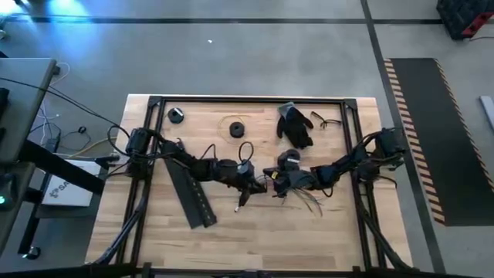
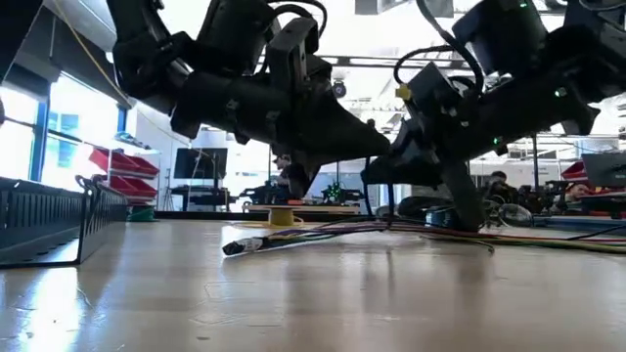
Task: Ziptie cables
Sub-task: Wrap the cables together using a black zip tie
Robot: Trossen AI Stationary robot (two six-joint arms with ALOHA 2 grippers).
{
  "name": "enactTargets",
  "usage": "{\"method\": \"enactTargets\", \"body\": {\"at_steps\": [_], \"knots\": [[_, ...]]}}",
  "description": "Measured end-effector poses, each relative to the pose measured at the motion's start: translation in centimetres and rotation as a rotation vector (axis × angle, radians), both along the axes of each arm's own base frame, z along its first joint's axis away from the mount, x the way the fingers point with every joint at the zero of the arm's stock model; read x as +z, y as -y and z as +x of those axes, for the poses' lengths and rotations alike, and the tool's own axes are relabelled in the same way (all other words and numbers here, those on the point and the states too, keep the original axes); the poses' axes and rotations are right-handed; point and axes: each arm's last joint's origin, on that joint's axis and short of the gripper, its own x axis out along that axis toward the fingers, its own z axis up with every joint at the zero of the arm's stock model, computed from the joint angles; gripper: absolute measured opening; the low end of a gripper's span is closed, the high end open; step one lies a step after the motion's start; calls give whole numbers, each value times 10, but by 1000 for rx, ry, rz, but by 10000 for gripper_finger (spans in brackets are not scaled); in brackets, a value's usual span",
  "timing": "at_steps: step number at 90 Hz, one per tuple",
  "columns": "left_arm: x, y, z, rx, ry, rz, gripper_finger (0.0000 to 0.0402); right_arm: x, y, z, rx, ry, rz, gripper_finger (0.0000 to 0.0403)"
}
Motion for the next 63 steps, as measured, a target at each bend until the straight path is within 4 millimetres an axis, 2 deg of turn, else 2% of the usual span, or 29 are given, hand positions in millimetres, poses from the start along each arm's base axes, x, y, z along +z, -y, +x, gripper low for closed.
{"method": "enactTargets", "body": {"at_steps": [63], "knots": [[0, -6, 1, 1, -10, -57, 0, 4, -6, 5, 25, -70, -187, 0]]}}
